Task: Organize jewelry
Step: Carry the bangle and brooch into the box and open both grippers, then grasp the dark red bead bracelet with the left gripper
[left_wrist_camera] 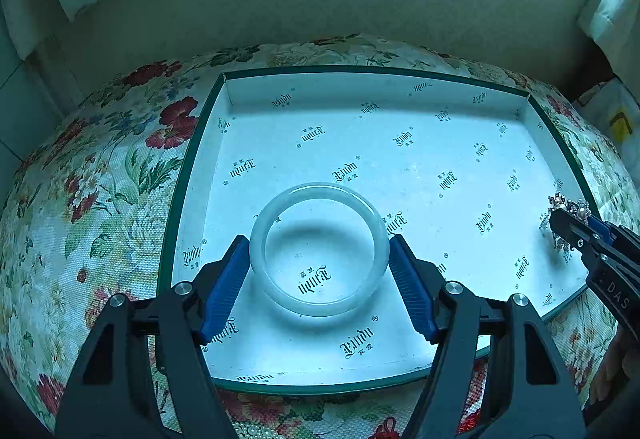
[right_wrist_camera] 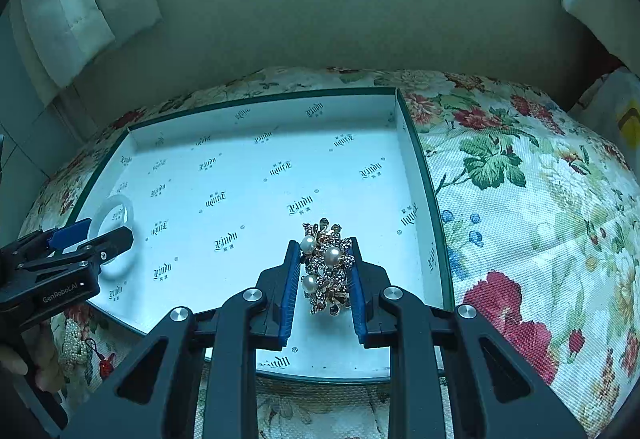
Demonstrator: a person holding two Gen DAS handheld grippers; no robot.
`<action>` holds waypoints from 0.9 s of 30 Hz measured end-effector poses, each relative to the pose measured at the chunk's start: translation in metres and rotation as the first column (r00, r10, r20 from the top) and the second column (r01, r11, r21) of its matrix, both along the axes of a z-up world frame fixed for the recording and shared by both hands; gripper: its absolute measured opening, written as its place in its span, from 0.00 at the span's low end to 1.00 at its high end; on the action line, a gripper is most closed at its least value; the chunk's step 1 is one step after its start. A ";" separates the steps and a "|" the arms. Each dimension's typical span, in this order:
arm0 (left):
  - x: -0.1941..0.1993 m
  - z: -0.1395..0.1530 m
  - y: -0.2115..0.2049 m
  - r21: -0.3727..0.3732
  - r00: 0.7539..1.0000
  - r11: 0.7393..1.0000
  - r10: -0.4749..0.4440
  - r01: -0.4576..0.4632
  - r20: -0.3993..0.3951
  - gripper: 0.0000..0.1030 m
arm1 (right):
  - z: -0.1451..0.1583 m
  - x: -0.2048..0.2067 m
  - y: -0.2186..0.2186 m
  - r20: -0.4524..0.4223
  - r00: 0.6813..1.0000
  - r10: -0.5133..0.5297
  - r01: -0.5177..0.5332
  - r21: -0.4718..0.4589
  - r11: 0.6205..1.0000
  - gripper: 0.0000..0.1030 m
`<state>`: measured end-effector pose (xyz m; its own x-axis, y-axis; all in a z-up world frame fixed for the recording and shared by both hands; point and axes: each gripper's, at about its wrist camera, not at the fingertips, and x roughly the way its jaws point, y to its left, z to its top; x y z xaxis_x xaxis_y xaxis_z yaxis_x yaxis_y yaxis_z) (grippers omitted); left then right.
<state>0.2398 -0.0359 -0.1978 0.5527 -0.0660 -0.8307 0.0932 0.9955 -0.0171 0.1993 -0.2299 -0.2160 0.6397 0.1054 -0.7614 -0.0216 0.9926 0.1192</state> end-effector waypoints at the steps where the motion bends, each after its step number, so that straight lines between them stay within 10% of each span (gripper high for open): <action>1: 0.000 0.000 -0.001 0.002 1.000 1.000 -0.002 0.002 -0.002 0.69 | -0.002 0.001 0.000 -0.008 1.000 0.000 0.000 0.000 1.000 0.23; 27: -0.033 0.019 0.003 -0.010 1.000 1.000 -0.006 0.006 0.027 0.79 | 0.032 -0.031 -0.001 0.063 0.998 0.015 -0.015 0.008 1.000 0.50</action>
<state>0.2069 -0.0324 -0.1788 0.5747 -0.0779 -0.8146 0.0996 0.9947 -0.0248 0.1681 -0.2312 -0.1844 0.6845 0.1219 -0.7187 -0.0442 0.9910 0.1260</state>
